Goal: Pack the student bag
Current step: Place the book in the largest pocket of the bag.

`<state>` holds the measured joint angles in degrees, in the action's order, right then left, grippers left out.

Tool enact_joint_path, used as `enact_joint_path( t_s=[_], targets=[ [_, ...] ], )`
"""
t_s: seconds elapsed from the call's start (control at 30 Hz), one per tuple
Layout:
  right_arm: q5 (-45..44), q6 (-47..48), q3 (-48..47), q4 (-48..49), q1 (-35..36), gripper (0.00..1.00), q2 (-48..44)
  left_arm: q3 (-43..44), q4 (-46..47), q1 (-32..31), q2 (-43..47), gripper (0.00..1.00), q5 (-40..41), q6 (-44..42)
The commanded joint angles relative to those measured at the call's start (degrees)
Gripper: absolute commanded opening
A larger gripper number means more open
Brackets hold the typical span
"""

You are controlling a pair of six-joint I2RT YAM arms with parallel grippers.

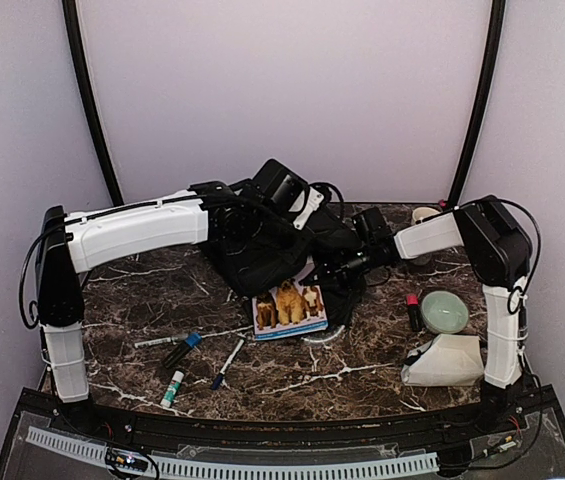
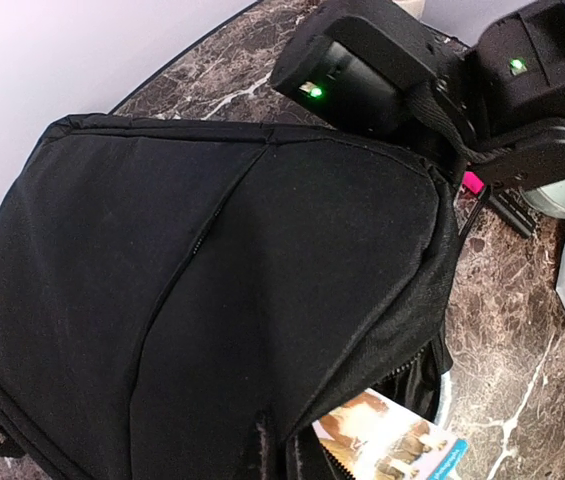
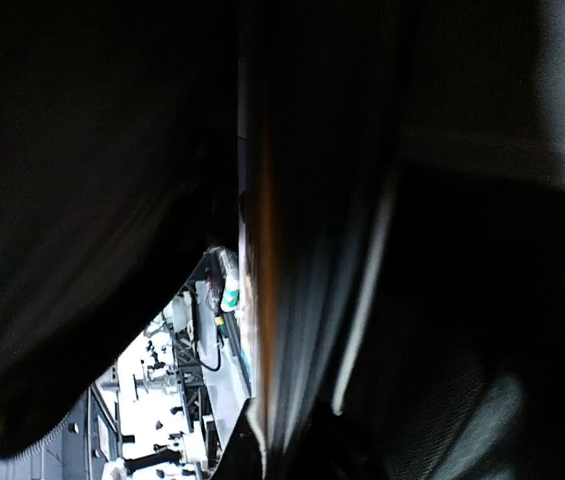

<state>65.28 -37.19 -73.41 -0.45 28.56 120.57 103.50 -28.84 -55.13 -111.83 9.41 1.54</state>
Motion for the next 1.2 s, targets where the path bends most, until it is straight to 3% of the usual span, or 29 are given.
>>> enact_joint_path(
  t_s=[0.0, 0.13, 0.33, 0.67, 0.87, 1.0, 1.17],
  targets=[
    [-11.25, 8.40, -5.58, -9.17, -0.08, 0.14, 1.32, -0.45, 3.69, -1.02, 4.60, 0.00, -1.11, 0.22],
    [-19.68, 13.12, -3.42, -13.03, 0.13, 0.42, -2.91, -1.60, 4.32, -1.03, 5.13, 0.00, -0.53, 0.13],
    [-26.39, 17.54, 1.74, -14.73, 0.45, 0.59, -12.41, -2.73, 5.36, -1.03, 6.06, 0.00, 0.65, -0.44],
    [-31.55, 32.69, 12.93, -20.52, 0.87, 0.63, -27.98, -8.87, 10.21, -1.03, 8.49, 0.00, 1.73, -0.33],
    [-36.71, 42.81, 15.06, -28.03, 1.03, 0.64, -32.15, -10.93, 11.83, -1.03, 9.26, 0.00, 1.24, 0.51],
    [-37.49, 48.28, 19.35, -28.13, 1.52, 0.60, -38.26, -11.61, 12.66, -1.03, 9.35, 0.00, 1.01, 0.91],
    [-40.22, 54.45, 23.57, -29.40, 8.04, 0.54, -43.79, -13.84, 15.61, -1.03, 10.00, 0.00, 0.91, 1.67]
  ],
)
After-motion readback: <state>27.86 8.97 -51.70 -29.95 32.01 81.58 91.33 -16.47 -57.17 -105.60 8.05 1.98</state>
